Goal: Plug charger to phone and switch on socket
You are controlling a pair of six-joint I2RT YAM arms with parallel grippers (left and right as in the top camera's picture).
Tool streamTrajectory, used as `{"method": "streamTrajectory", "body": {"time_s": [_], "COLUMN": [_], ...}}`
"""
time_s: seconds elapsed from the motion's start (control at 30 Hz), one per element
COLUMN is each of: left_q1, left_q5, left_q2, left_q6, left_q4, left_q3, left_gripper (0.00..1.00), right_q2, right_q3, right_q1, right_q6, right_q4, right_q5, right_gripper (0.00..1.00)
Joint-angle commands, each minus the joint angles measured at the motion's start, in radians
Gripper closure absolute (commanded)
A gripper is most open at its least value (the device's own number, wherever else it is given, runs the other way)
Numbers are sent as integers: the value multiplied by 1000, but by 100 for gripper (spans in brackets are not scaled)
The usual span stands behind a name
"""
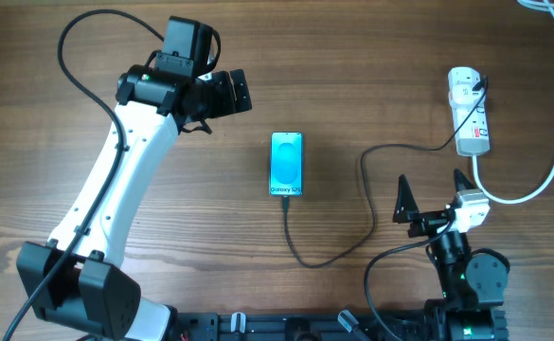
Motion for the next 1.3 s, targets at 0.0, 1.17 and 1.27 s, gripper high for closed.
{"method": "streamTrajectory", "body": {"time_s": [0.0, 1.17, 1.27], "left_q1": [3, 3, 3], "left_q5": [-13, -13, -13], "left_q2": [6, 6, 6], "left_q6": [-13, -13, -13], "left_q4": [-1, -1, -1], "left_q3": [-3, -3, -3], "left_gripper": [0, 0, 0], "right_q2": [-14, -14, -14], "right_q3": [-6, -6, -6], "right_q1": [-14, 18, 18], "right_q6": [-26, -126, -126], "right_q4": [-4, -8, -9], "right_q5": [4, 23, 26], "right_gripper": [0, 0, 0]}}
